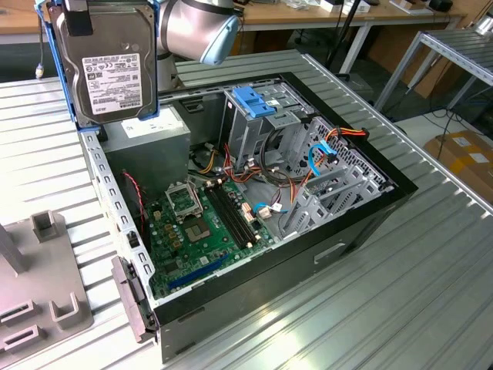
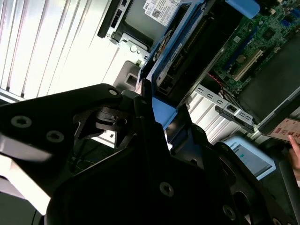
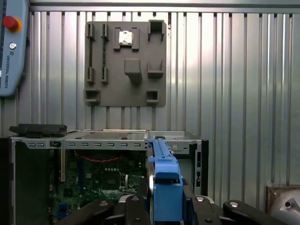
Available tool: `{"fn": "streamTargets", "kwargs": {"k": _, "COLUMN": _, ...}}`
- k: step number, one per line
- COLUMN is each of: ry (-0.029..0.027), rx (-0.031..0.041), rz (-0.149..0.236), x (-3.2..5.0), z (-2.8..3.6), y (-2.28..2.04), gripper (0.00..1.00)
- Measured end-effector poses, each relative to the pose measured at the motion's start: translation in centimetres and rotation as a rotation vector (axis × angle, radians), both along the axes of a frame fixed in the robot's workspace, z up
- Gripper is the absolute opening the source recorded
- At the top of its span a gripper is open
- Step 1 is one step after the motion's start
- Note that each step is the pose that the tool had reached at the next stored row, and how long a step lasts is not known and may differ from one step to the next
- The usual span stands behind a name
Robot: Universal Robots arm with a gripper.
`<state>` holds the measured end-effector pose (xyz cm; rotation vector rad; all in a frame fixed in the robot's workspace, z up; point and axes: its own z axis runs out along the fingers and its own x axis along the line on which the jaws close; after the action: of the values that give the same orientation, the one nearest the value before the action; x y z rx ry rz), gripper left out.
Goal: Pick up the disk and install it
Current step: 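Pick up the disk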
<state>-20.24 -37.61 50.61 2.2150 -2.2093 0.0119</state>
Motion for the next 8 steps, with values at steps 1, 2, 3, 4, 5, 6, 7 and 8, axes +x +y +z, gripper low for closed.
{"fn": "streamTargets", "kwargs": {"k": 1, "ry": 0.0000, "rx": 0.0000, "rz": 0.000, "x": 0.01, "z": 0.00, "y": 0.00, "gripper": 0.36}}
{"fn": "streamTargets", "kwargs": {"k": 2, "ry": 0.0000, "rx": 0.0000, "rz": 0.000, "x": 0.03, "z": 0.00, "y": 0.00, "gripper": 0.36}}
{"fn": "streamTargets", "kwargs": {"k": 3, "ry": 0.0000, "rx": 0.0000, "rz": 0.000, "x": 0.04, "z": 0.00, "y": 0.00, "gripper": 0.36}}
{"fn": "streamTargets", "kwargs": {"k": 4, "ry": 0.0000, "rx": 0.0000, "rz": 0.000, "x": 0.05, "z": 0.00, "y": 0.00, "gripper": 0.36}}
{"fn": "streamTargets", "kwargs": {"k": 5, "ry": 0.0000, "rx": -0.0001, "rz": 0.000, "x": 0.05, "z": 0.00, "y": 0.00, "gripper": 0.36}}
{"fn": "streamTargets", "kwargs": {"k": 6, "ry": 0.0000, "rx": 0.0000, "rz": 0.000, "x": 0.05, "z": 0.00, "y": 0.00, "gripper": 0.36}}
{"fn": "streamTargets", "kwargs": {"k": 7, "ry": 0.0001, "rx": -0.0001, "rz": 0.000, "x": 0.05, "z": 0.00, "y": 0.00, "gripper": 0.36}}
{"fn": "streamTargets", "kwargs": {"k": 8, "ry": 0.0000, "rx": 0.0000, "rz": 0.000, "x": 0.07, "z": 0.00, "y": 0.00, "gripper": 0.36}}
